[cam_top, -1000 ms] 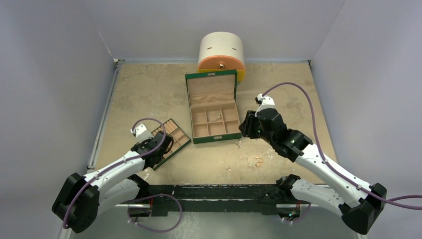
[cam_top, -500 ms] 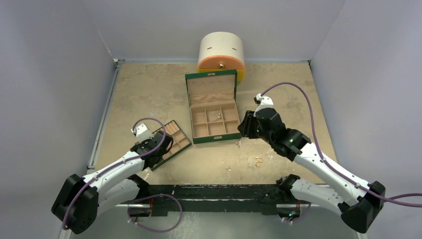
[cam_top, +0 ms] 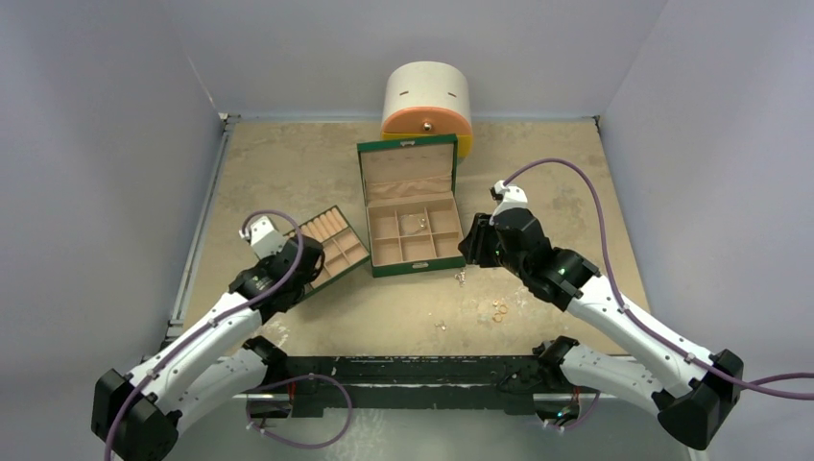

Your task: Organize the mixed jewelry

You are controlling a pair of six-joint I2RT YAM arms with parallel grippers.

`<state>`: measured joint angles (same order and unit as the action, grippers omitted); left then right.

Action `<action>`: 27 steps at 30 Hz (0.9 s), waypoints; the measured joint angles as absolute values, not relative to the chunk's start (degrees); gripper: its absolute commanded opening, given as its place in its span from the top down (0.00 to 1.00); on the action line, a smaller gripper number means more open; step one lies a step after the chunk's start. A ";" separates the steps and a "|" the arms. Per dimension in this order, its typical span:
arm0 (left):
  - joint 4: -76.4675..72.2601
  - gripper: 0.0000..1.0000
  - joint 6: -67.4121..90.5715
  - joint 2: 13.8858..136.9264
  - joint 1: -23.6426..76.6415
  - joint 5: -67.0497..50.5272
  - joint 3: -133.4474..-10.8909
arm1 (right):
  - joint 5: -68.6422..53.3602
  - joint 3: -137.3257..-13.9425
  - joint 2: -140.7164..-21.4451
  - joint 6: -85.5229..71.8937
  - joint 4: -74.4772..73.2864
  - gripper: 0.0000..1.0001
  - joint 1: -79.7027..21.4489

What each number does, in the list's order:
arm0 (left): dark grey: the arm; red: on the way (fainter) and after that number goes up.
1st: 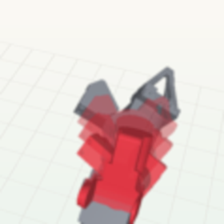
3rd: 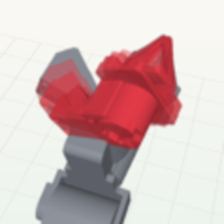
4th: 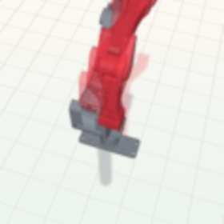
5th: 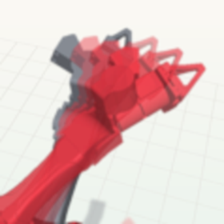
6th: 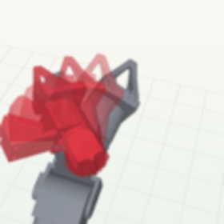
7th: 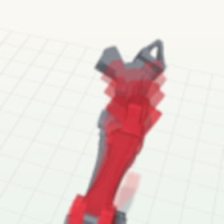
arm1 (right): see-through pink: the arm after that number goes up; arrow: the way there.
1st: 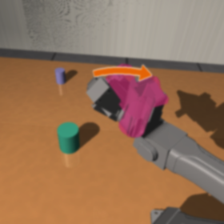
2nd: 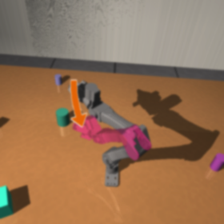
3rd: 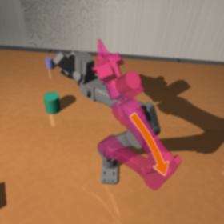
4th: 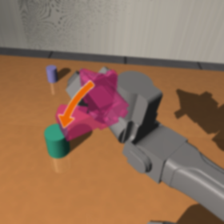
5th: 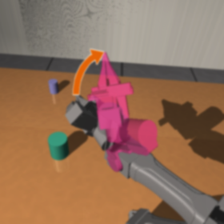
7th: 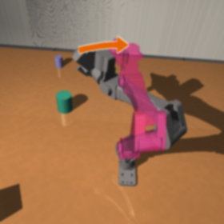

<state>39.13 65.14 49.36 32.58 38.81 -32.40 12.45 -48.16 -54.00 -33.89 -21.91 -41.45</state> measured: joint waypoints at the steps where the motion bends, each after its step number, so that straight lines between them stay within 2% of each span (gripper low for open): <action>1: 39.75 1.00 64.93 48.77 32.58 38.81 -33.39 | 12.45 -48.16 -53.98 -33.89 -21.93 0.59 -41.45; 11: 46.19 1.00 60.27 45.69 32.58 37.85 -45.28 | 12.86 -48.16 -52.66 -33.87 -22.92 0.59 -41.45; 27: 45.52 1.00 51.40 50.78 32.99 21.87 -55.51 | 17.85 -48.29 -48.36 -33.45 -28.03 0.59 -41.45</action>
